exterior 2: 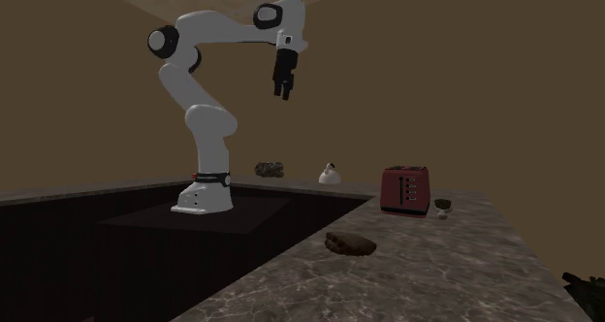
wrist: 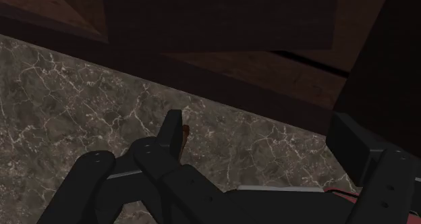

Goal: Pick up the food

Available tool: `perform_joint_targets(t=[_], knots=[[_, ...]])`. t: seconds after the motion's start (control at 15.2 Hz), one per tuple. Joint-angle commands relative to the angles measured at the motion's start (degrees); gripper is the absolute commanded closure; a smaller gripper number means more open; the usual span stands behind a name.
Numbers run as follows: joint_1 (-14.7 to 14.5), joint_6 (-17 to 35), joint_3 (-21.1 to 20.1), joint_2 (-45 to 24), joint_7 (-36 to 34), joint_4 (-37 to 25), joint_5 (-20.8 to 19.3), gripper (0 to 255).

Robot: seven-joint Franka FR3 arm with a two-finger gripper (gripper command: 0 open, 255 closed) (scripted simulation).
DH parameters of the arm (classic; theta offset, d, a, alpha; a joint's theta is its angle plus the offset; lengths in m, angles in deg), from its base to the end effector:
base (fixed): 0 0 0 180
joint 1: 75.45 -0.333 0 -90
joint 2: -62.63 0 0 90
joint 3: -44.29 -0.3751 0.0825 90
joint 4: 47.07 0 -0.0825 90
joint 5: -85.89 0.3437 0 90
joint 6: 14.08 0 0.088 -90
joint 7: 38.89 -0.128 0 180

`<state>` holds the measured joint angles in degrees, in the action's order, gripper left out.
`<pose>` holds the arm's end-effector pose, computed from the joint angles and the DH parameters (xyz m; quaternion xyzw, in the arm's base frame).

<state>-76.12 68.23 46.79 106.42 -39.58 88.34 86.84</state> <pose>0.2120 -0.0098 0.5929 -0.9963 0.0142 0.0813 0.0236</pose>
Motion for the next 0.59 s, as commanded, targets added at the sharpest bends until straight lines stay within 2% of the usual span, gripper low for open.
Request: perform_joint_targets(t=[0.0, 0.53], knots=[[0.0, 0.0, 0.0, 0.0, 0.0, 0.0, 0.0, 0], [2.21, 16.17, 0.61, -9.3, -3.89, 7.35, 0.26, 0]])
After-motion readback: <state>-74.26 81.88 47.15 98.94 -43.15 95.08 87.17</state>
